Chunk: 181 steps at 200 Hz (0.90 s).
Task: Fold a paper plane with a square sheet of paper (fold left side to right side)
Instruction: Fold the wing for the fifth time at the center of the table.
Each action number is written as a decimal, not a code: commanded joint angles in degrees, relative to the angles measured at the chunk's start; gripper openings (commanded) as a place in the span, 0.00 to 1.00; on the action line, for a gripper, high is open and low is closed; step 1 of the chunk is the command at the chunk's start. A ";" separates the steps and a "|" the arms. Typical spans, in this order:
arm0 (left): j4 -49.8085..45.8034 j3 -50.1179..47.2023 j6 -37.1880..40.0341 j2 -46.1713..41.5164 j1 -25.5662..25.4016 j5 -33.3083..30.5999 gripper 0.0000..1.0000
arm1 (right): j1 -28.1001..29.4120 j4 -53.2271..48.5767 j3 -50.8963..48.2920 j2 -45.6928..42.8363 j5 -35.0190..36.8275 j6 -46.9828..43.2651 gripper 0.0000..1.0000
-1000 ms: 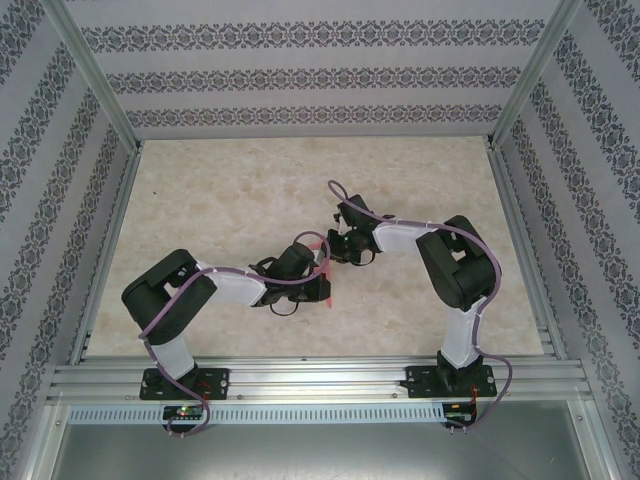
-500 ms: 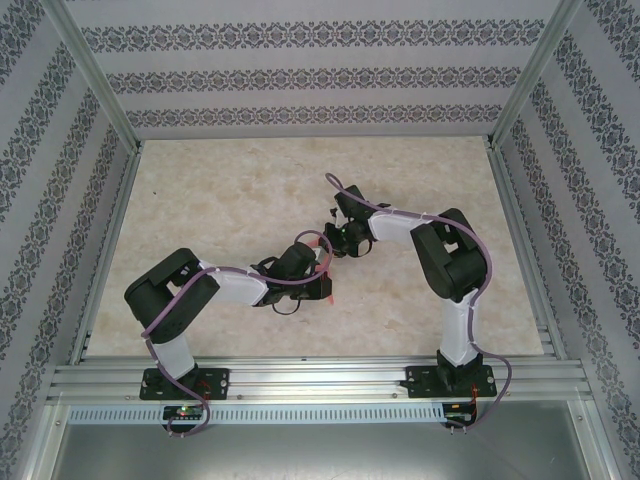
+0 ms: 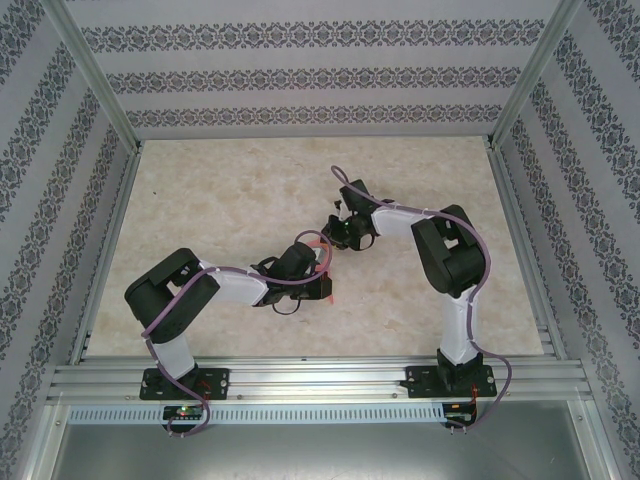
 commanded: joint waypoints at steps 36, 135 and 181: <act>-11.88 -3.82 1.31 4.89 -2.18 -0.54 0.07 | -1.60 2.70 5.93 4.38 5.71 -0.78 0.13; -11.91 -4.00 1.13 4.44 -2.19 -0.60 0.07 | -3.93 -2.05 13.96 7.57 8.16 -3.56 0.14; -11.90 -4.18 1.05 3.90 -2.22 -0.90 0.06 | -5.14 2.02 1.30 -6.95 3.07 -3.84 0.15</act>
